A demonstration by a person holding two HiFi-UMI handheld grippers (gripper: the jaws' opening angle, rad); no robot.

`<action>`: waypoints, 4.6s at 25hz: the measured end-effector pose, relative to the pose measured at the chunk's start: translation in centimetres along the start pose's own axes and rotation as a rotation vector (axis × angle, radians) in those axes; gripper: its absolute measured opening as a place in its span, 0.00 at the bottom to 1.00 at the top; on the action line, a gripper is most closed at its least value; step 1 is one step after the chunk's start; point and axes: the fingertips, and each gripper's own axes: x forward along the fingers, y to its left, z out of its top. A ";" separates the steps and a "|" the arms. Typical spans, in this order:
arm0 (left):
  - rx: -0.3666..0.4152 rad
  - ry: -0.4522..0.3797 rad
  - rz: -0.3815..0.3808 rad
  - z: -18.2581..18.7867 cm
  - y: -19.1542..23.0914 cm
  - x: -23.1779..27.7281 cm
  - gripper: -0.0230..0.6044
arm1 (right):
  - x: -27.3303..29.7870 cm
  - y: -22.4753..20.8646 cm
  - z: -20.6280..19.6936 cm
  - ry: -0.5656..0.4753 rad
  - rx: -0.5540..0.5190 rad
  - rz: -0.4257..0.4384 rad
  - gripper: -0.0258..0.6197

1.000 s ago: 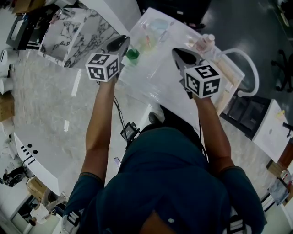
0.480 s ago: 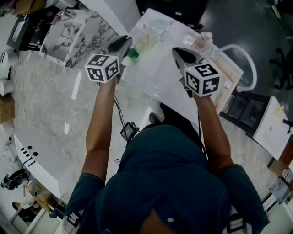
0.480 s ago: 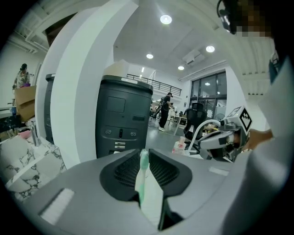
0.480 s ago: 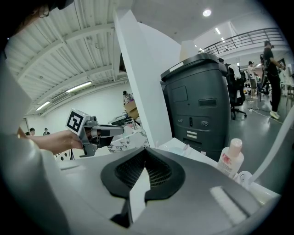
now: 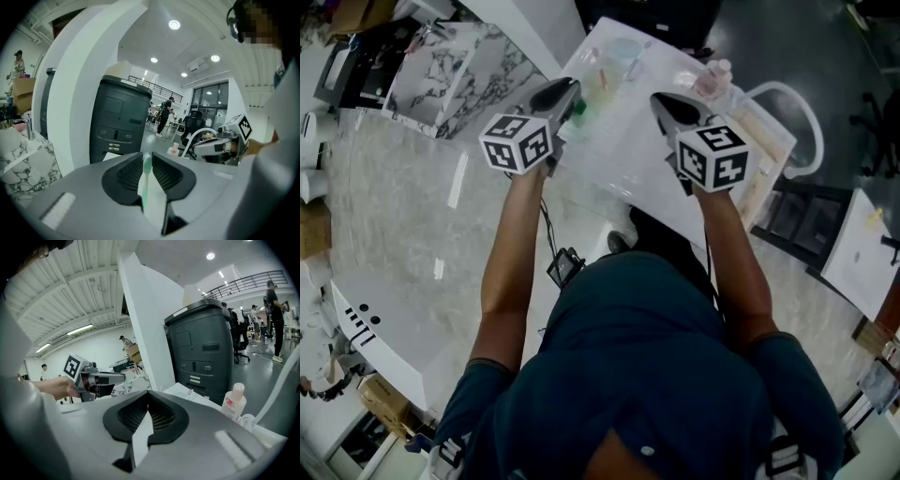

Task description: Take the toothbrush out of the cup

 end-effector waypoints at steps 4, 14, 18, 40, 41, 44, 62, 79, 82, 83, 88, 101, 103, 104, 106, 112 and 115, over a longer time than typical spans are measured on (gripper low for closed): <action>-0.016 -0.002 -0.029 -0.3 -1.1 0.0 0.13 | -0.2 0.3 0.1 -0.006 -0.001 -0.006 0.06; -0.049 0.005 -0.095 -1.1 -3.6 -0.1 0.13 | -0.7 0.9 0.3 -0.014 0.002 -0.018 0.06; -0.059 0.013 -0.119 -1.6 -4.7 0.2 0.13 | -0.8 0.9 0.4 -0.017 0.002 -0.021 0.06; -0.089 0.048 -0.216 -2.9 -7.6 1.3 0.15 | -0.5 0.2 0.0 -0.003 0.005 -0.023 0.06; -0.091 0.046 -0.214 -2.9 -7.5 1.3 0.15 | -0.4 0.2 0.0 -0.002 0.005 -0.021 0.06; -0.093 0.044 -0.207 -3.0 -7.3 1.2 0.14 | -0.2 0.2 -0.2 0.000 0.006 -0.016 0.06; -0.129 0.016 -0.089 -3.7 -3.3 -1.5 0.14 | 4.1 -1.3 1.7 0.004 -0.028 0.021 0.06; -0.204 -0.029 0.094 -5.1 3.3 -6.9 0.12 | 13.7 -3.4 2.7 0.046 -0.029 0.071 0.06; -0.217 -0.023 0.113 -5.8 3.8 -7.4 0.12 | 15.4 -3.8 2.3 0.063 -0.027 0.083 0.06; -0.221 -0.020 0.119 -6.1 3.9 -7.5 0.12 | 16.0 -4.0 2.2 0.067 -0.030 0.083 0.06; -0.244 -0.008 0.147 -7.4 4.6 -8.0 0.12 | 18.9 -4.7 1.8 0.092 -0.043 0.081 0.08; -0.286 0.004 0.201 -9.4 6.0 -8.9 0.12 | 25.3 -6.4 -0.8 0.190 -0.057 0.080 0.20; -0.293 0.006 0.208 -9.7 6.2 -9.0 0.12 | 26.1 -6.5 -1.3 0.204 -0.057 0.079 0.20; -0.296 0.007 0.211 -9.8 6.3 -9.0 0.12 | 26.4 -6.6 -1.5 0.211 -0.058 0.078 0.20; -0.303 0.009 0.217 -10.2 6.4 -9.1 0.12 | 27.0 -6.8 -1.9 0.223 -0.061 0.076 0.20; -0.315 0.010 0.232 -10.9 6.6 -9.5 0.12 | 28.0 -6.8 -2.6 0.236 -0.101 0.065 0.19; -0.317 0.008 0.236 -11.0 6.6 -9.8 0.12 | 27.9 -6.3 -2.1 0.214 -0.125 0.073 0.15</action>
